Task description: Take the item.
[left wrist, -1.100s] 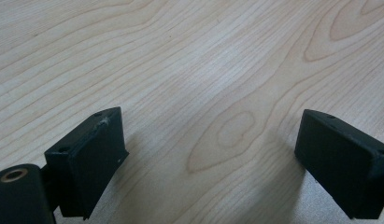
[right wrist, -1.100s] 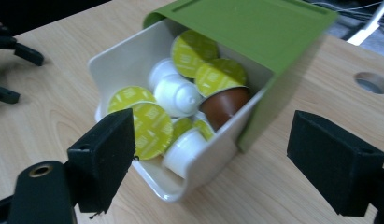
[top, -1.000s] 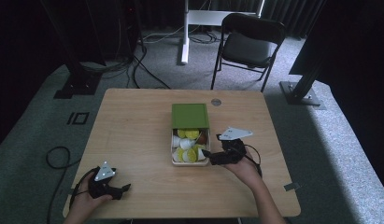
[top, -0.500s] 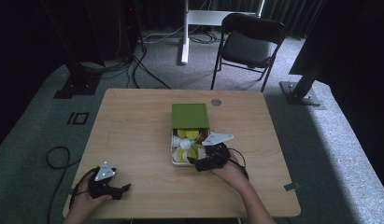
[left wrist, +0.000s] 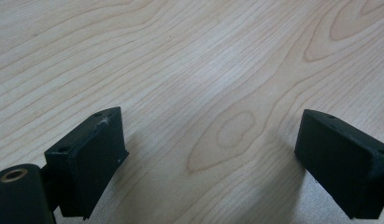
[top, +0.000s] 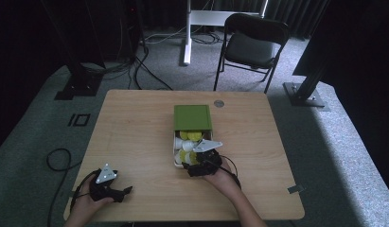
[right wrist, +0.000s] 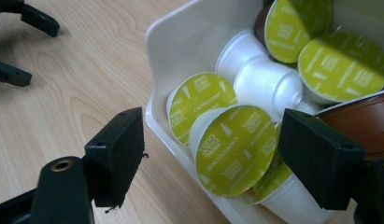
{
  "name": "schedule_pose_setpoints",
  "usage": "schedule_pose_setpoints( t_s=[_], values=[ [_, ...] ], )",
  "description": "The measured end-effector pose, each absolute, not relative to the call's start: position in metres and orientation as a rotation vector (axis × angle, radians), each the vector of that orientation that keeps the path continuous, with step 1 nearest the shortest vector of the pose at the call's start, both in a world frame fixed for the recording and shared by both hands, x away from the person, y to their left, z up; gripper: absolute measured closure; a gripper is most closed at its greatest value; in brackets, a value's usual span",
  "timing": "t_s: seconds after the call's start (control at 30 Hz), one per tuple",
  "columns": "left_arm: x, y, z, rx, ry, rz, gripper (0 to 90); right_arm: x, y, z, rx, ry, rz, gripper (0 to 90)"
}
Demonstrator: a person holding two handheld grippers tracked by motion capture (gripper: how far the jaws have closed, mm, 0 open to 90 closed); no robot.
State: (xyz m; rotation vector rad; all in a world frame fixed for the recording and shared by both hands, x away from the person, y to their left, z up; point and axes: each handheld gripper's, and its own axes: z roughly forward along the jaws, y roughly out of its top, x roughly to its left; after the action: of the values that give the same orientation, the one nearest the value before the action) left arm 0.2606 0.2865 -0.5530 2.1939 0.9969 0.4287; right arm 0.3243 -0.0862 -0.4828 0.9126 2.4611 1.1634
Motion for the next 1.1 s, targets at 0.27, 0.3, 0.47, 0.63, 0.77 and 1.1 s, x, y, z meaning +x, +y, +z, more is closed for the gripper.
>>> schedule_pose_setpoints(
  t_s=[0.27, 0.3, 0.47, 0.63, 0.77, 1.1],
  values=[
    [0.261, 0.287, -0.553, 2.194, 0.997, 0.429, 9.6, 0.322, -0.077, -0.489, 0.927, 2.414, 1.100, 28.0],
    [0.261, 0.287, -0.553, 2.194, 0.997, 0.429, 9.6, 0.322, -0.075, -0.491, 0.929, 2.416, 1.087, 30.4],
    [0.261, 0.287, -0.553, 2.194, 0.997, 0.429, 9.6, 0.324, -0.073, -0.498, 0.980, 2.403, 1.052, 33.3],
    [0.261, 0.287, -0.553, 2.193, 0.997, 0.429, 9.6, 0.326, -0.072, -0.498, 1.016, 2.377, 1.047, 40.7],
    [0.261, 0.287, -0.553, 2.194, 0.997, 0.429, 9.6, 0.327, -0.072, -0.499, 1.014, 2.367, 1.026, 40.4],
    [0.261, 0.287, -0.553, 2.193, 0.997, 0.428, 9.6, 0.323, -0.067, -0.495, 0.945, 2.373, 0.970, 48.1]
  ],
)
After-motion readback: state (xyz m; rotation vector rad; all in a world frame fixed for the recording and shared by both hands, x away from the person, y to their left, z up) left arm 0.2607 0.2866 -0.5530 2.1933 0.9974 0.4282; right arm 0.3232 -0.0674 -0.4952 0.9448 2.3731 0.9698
